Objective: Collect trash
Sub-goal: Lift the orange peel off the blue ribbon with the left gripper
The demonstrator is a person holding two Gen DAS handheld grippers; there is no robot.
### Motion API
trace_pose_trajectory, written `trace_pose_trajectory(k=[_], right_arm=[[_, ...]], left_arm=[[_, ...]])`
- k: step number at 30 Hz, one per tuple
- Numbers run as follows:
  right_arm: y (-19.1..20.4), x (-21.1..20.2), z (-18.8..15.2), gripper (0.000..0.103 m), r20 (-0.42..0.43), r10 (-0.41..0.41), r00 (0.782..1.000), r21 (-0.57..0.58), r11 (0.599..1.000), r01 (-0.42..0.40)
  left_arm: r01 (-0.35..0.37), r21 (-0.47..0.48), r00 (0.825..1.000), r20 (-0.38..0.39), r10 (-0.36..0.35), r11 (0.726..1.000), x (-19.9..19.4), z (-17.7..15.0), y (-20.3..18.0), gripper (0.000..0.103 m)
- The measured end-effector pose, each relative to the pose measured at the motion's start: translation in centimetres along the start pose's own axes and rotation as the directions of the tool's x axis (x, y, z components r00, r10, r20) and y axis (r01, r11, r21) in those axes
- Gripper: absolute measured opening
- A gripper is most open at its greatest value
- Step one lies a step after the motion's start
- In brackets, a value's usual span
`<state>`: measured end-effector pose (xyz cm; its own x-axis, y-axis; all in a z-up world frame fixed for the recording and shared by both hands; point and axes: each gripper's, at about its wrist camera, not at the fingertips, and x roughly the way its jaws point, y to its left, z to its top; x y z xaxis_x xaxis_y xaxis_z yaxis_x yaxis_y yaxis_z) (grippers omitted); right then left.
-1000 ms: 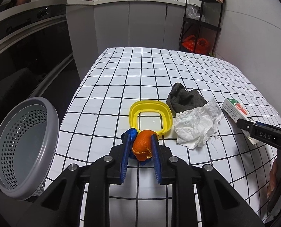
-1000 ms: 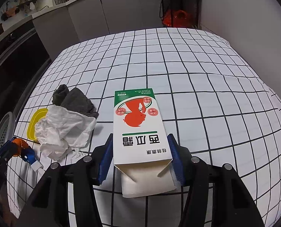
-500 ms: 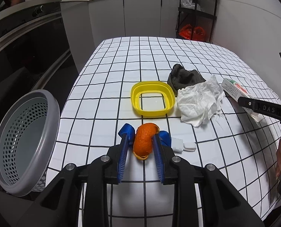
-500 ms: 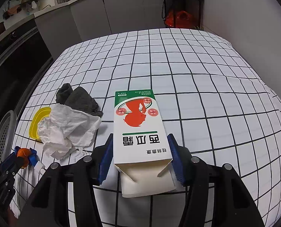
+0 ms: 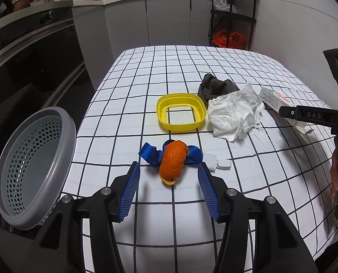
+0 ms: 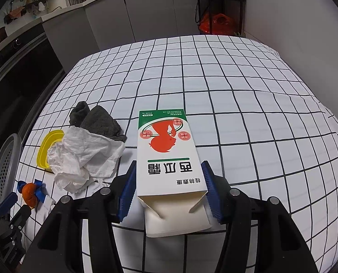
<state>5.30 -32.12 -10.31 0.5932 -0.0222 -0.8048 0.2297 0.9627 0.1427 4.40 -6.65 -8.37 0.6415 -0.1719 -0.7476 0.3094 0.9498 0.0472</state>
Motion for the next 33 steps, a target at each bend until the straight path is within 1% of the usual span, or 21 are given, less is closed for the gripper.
trace_pose_trajectory(k=[5, 8, 12, 18, 23, 26, 27, 28, 29, 33], right_arm=[[0.1, 0.1, 0.0, 0.053, 0.001, -0.001, 1.000, -0.006, 1.000, 0.001], [0.0, 0.2, 0.1, 0.053, 0.001, 0.000, 1.000, -0.002, 1.000, 0.000], [0.0, 0.1, 0.1, 0.053, 0.002, 0.002, 1.000, -0.008, 1.000, -0.002], [-0.1, 0.1, 0.1, 0.053, 0.002, 0.006, 1.000, -0.006, 1.000, -0.006], [-0.4, 0.0, 0.1, 0.053, 0.001, 0.006, 1.000, -0.004, 1.000, -0.006], [-0.3, 0.0, 0.0, 0.053, 0.002, 0.004, 1.000, -0.006, 1.000, -0.004], [-0.4, 0.0, -0.1, 0.053, 0.002, 0.004, 1.000, -0.005, 1.000, -0.004], [-0.4, -0.1, -0.1, 0.053, 0.003, 0.004, 1.000, -0.004, 1.000, -0.004], [-0.5, -0.1, -0.1, 0.053, 0.003, 0.003, 1.000, -0.002, 1.000, -0.003], [-0.4, -0.2, -0.1, 0.053, 0.006, 0.002, 1.000, -0.001, 1.000, -0.002]], left_arm=[[0.017, -0.008, 1.000, -0.006, -0.017, 1.000, -0.5, -1.0, -0.4, 0.052], [0.022, 0.016, 1.000, -0.017, -0.022, 1.000, -0.3, -1.5, -1.1, 0.052], [0.024, 0.013, 0.999, -0.034, -0.023, 1.000, 0.3, -1.5, -1.1, 0.052], [0.048, -0.006, 0.996, -0.069, -0.049, 0.999, 1.4, -1.3, -1.2, 0.052], [0.073, 0.001, 0.995, -0.072, -0.073, 0.997, 1.6, -1.0, -2.0, 0.051], [0.083, -0.006, 0.993, -0.084, -0.083, 0.997, 1.8, -0.9, -2.1, 0.042], [0.086, -0.006, 0.992, -0.090, -0.086, 0.996, 1.9, -1.0, -2.2, 0.034], [0.086, -0.004, 0.992, -0.094, -0.086, 0.996, 2.0, -1.0, -2.2, 0.031], [0.083, 0.002, 0.992, -0.093, -0.083, 0.997, 1.9, -1.0, -2.3, 0.025], [0.092, 0.008, 0.991, -0.094, -0.091, 0.996, 1.8, -1.1, -2.2, 0.020]])
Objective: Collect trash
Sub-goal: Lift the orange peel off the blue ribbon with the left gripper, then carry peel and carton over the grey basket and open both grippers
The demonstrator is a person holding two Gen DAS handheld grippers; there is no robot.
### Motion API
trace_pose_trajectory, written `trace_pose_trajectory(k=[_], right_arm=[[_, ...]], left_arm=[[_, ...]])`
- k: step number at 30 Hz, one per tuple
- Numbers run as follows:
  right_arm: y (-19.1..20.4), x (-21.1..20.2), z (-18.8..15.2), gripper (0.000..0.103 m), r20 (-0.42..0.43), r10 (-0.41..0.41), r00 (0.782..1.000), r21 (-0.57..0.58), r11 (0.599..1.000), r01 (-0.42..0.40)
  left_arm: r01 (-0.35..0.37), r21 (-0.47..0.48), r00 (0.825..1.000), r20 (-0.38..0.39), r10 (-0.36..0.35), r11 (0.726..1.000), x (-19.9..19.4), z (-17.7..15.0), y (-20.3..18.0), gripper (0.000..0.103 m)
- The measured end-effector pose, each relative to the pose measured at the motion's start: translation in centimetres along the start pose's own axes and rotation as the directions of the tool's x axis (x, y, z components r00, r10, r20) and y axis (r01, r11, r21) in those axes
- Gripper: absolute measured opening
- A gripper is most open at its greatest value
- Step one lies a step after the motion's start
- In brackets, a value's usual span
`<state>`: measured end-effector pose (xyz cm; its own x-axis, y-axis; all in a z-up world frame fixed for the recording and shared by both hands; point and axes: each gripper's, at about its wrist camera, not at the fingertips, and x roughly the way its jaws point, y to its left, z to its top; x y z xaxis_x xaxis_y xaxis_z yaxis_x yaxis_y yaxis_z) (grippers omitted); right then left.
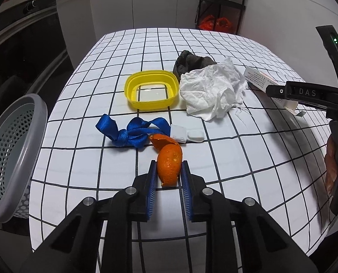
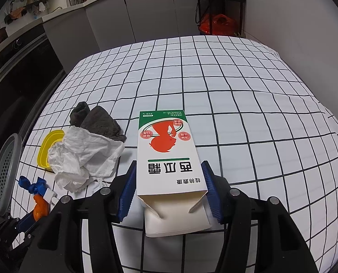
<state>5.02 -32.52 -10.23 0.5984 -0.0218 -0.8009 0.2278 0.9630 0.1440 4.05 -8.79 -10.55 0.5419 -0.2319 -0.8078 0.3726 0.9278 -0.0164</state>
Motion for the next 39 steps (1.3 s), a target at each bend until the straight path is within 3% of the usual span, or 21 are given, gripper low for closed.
trace_pose_trajectory(k=[11, 22, 31, 39], right_arm=[[1.0, -2.2, -1.0, 0.052, 0.028, 0.014, 1.000, -0.008, 1.000, -0.014], [6.7, -7.4, -3.1, 0.050, 0.096, 0.092, 0.991, -0.068, 0.994, -0.085], [15.0, -9.0, -4.5, 0.050, 0.091, 0.208, 0.974, -0.176, 0.966, -0.190], [24.5, -8.4, -4.3, 0.050, 0.049, 0.305, 0.951, -0.283, 0.917, -0.279]], left_arm=[[-0.048, 0.008, 0.997, 0.057, 0.047, 0.999, -2.8, 0.5, 1.1, 0.018], [-0.146, -0.055, 0.973, 0.175, 0.154, 0.988, -9.5, 1.4, 7.2, 0.018], [-0.280, -0.138, 0.933, 0.193, 0.303, 0.950, -12.3, 1.2, 15.8, 0.018], [-0.311, -0.293, 0.925, 0.125, 0.359, 0.904, -11.9, -0.2, 23.5, 0.018]])
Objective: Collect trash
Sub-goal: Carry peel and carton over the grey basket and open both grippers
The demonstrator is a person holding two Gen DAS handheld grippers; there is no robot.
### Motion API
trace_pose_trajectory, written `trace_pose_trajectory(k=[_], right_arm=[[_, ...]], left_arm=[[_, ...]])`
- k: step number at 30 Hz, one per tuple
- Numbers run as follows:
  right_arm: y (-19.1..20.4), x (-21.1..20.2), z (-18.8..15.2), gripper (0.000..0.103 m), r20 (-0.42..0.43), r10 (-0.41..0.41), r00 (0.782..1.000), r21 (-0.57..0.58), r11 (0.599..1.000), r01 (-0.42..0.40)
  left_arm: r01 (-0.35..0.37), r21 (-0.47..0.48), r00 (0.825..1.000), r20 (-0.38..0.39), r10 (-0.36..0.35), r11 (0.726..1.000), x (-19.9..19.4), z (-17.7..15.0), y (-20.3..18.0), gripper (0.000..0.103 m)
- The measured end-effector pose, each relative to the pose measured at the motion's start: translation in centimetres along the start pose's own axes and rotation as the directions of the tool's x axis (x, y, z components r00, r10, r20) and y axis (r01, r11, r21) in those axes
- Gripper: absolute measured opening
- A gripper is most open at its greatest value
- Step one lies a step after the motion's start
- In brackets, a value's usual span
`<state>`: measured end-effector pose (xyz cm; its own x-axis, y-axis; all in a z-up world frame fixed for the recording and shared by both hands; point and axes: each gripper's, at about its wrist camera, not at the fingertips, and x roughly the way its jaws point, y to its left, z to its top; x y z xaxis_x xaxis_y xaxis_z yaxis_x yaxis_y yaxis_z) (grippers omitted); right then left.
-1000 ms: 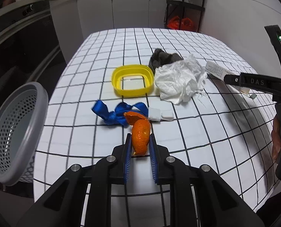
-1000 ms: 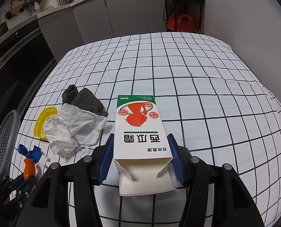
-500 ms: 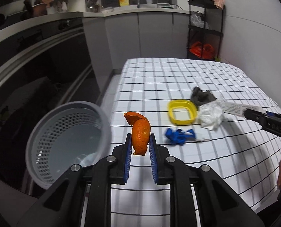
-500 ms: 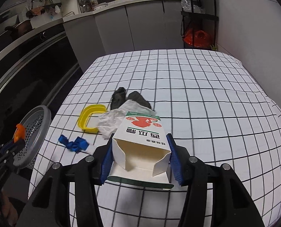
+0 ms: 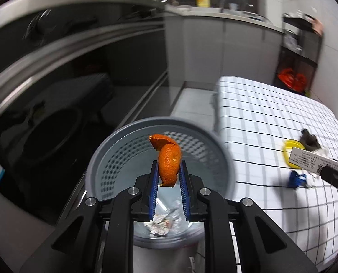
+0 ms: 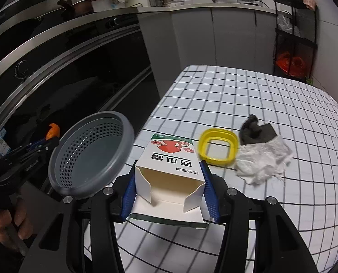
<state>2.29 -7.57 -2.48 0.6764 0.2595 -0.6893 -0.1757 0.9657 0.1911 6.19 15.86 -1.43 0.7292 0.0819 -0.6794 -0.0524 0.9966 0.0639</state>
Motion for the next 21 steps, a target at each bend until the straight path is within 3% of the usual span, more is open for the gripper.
trace_pose_trajectory(k=[8, 21], right_arm=[[6.1, 4.5, 2.5, 0.050, -0.028, 0.083, 0.996, -0.069, 0.994, -0.085], [10.9, 9.7, 3.4, 0.050, -0.096, 0.122, 0.988, -0.139, 0.981, -0.135]], left_arm=[[-0.052, -0.040, 0.996, -0.071, 0.049, 0.998, 2.7, 0.0, 3.1, 0.018], [-0.021, -0.108, 0.992, -0.125, 0.007, 0.994, 5.1, 0.2, 5.5, 0.019]])
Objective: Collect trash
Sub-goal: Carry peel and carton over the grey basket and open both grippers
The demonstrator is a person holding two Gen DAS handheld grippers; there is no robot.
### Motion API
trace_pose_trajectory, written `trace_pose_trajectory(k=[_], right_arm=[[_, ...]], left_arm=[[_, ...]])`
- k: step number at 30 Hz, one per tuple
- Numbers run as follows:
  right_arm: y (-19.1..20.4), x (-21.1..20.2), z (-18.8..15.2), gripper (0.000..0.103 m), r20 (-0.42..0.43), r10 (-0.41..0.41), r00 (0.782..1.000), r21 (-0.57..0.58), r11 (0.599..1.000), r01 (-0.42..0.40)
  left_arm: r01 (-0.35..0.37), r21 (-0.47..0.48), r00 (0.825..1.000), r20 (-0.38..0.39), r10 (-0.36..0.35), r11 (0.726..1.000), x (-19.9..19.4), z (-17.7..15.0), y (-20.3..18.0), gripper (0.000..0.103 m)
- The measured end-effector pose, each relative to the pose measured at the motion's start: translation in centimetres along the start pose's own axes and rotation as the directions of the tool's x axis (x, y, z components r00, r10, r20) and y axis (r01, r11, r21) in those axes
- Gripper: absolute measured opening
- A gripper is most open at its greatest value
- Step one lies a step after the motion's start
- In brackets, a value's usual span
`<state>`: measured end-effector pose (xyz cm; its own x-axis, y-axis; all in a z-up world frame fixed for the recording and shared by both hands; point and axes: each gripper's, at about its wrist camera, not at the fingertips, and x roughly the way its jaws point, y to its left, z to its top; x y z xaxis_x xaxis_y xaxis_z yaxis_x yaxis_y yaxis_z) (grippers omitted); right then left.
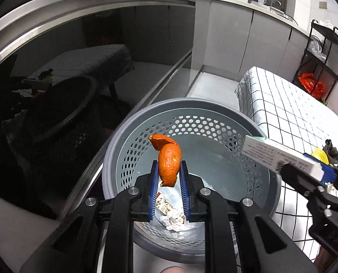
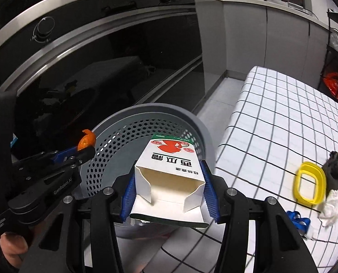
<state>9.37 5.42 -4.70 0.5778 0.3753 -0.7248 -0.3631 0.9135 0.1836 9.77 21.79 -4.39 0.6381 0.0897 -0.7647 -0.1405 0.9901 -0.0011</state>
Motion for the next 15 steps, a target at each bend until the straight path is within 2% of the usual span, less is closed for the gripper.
trace_pose_trajectory(k=[10, 13, 15], right_arm=[[0.2, 1.6, 0.4, 0.050, -0.029, 0.005, 1.000, -0.012, 1.000, -0.005], [0.1, 1.4, 0.3, 0.052, -0.026, 0.002, 1.000, -0.013, 1.000, -0.003], [0.0, 1.2, 0.3, 0.055, -0.018, -0.005, 1.000, -0.011, 1.000, 0.005]], left_arm=[[0.008, -0.014, 0.999, -0.031, -0.009, 1.000, 0.5, -0.1, 0.4, 0.022], [0.001, -0.029, 0.999, -0.032, -0.002, 1.000, 0.5, -0.1, 0.7, 0.035], [-0.003, -0.037, 1.000, -0.025, 0.002, 0.999, 0.5, -0.1, 1.0, 0.052]])
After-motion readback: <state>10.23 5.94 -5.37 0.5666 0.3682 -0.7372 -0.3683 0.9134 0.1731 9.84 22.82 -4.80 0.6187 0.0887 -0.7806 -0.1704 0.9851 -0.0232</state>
